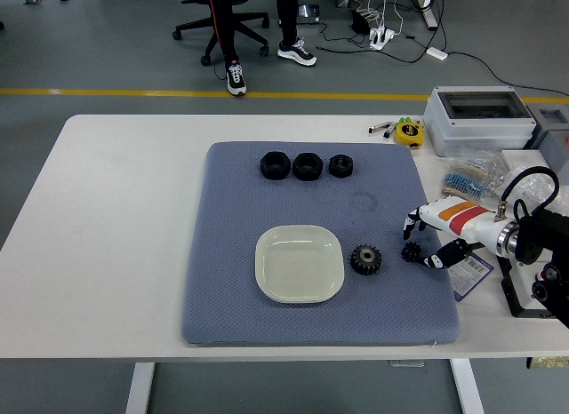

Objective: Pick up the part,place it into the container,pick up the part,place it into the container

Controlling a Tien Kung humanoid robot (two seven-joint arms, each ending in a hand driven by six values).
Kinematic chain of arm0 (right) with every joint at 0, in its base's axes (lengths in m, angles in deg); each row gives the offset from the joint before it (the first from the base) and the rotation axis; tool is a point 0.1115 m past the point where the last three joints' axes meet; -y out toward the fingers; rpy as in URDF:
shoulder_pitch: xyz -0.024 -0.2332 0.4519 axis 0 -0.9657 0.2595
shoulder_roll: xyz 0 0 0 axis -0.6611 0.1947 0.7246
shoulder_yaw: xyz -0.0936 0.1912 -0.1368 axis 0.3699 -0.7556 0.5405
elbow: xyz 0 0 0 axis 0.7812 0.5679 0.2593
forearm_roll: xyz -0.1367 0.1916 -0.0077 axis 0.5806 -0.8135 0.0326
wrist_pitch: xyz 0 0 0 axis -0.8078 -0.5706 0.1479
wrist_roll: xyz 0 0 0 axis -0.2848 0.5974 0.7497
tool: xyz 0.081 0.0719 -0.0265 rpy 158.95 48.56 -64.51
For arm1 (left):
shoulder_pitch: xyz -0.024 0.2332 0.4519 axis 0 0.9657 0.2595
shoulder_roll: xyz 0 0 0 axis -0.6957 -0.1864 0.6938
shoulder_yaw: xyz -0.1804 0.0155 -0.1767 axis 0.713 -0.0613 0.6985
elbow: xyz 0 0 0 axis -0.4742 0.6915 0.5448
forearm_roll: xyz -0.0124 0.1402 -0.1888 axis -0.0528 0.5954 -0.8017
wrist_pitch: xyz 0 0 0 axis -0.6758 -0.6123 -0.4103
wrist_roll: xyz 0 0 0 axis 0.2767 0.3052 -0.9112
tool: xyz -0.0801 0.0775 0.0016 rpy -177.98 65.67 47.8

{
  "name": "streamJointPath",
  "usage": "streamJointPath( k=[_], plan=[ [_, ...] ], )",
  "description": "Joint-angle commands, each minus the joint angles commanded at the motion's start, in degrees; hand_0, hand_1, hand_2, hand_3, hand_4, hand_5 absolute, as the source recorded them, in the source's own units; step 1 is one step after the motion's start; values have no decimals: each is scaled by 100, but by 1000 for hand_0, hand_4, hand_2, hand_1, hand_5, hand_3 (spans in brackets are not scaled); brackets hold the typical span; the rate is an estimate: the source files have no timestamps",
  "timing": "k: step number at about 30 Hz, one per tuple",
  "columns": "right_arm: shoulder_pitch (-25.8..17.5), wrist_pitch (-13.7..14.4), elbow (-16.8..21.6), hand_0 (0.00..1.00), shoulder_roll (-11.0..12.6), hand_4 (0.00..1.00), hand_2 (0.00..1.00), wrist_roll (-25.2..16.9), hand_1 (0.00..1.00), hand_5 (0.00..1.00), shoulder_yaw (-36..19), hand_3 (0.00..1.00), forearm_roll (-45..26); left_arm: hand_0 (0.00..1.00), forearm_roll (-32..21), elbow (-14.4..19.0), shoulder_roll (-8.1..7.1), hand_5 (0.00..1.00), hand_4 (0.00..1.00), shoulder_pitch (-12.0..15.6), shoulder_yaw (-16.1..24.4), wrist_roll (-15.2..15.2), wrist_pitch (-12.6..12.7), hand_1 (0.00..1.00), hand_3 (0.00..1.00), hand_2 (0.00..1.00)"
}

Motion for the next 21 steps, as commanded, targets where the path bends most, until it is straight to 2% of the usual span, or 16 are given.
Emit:
streamJointPath(
  k=[11, 12, 17, 18, 21],
  plan=[
    [4, -36, -20, 595, -5, 752, 616, -8, 572, 138, 25, 563, 2, 712, -5, -1, 8, 577, 635, -30, 6, -3, 1, 671, 560, 637],
    [4, -33, -27, 547, -7, 733, 604, -8, 551, 127, 22, 559, 5, 712, -7, -1, 9, 576, 635, -31, 7, -4, 2, 672, 560, 636],
    [-2, -25, -60, 547, -14, 733, 604, -19, 551, 127, 14, 559, -13, 712, 3, 0, 12, 576, 635, -31, 12, -2, -2, 672, 560, 636],
    [-6, -33, -66, 425, -17, 694, 536, -22, 472, 97, 10, 535, -19, 712, -1, 0, 12, 576, 635, -29, 10, -2, -2, 672, 560, 636],
    [-16, -61, -81, 425, -29, 694, 536, -35, 472, 97, -5, 535, -28, 712, 7, 1, 13, 576, 635, -22, 13, -1, -5, 672, 560, 636]
  ],
)
